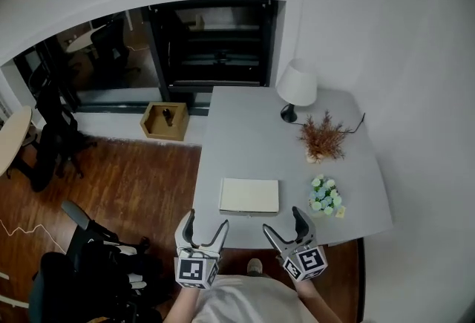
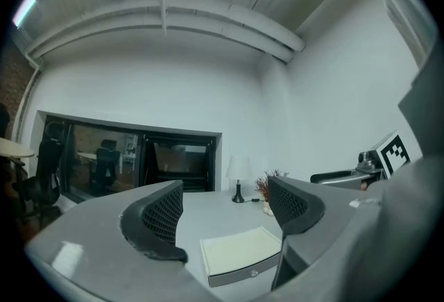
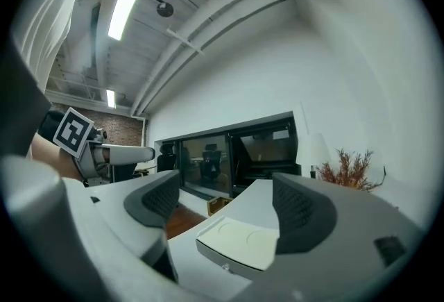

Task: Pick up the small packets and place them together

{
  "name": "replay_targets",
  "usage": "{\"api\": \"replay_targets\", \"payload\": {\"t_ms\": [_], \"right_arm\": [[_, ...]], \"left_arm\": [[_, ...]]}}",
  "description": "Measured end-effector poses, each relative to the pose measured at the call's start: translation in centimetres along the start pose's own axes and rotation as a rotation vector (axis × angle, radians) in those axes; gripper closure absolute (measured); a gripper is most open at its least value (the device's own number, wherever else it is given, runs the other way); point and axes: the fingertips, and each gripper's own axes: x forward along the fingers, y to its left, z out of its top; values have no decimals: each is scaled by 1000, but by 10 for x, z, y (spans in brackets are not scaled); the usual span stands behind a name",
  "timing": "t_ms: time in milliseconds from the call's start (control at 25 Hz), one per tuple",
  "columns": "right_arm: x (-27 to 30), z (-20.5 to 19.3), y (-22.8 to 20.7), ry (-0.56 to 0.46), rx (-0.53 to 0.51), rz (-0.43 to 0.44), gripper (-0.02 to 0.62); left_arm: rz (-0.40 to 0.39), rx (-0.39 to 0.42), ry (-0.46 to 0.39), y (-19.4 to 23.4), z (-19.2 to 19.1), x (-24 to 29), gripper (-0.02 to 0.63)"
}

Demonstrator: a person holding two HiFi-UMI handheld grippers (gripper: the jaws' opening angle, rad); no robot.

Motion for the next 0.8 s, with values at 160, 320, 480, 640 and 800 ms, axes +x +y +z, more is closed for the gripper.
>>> {"api": "replay_targets", "payload": {"t_ms": [160,320,480,640,800], "right_arm": [[18,0,-20,14,42,-66,183],[37,-31,-15,96,92,-106,181],[53,-74,-5,226,133,-125,183],[64,-152,-1,472,190,-131,205],[71,-240,10,698,289,-95,313]], "left_arm": [[-19,-20,21,13,-10,26,238],[-101,-17,57,24,-14,52,238],[-141,-36,64,40,-16,65,239],[-161,-78,58,53,-21,69,241],[-174,-100,74,62,-29,70,241]]}}
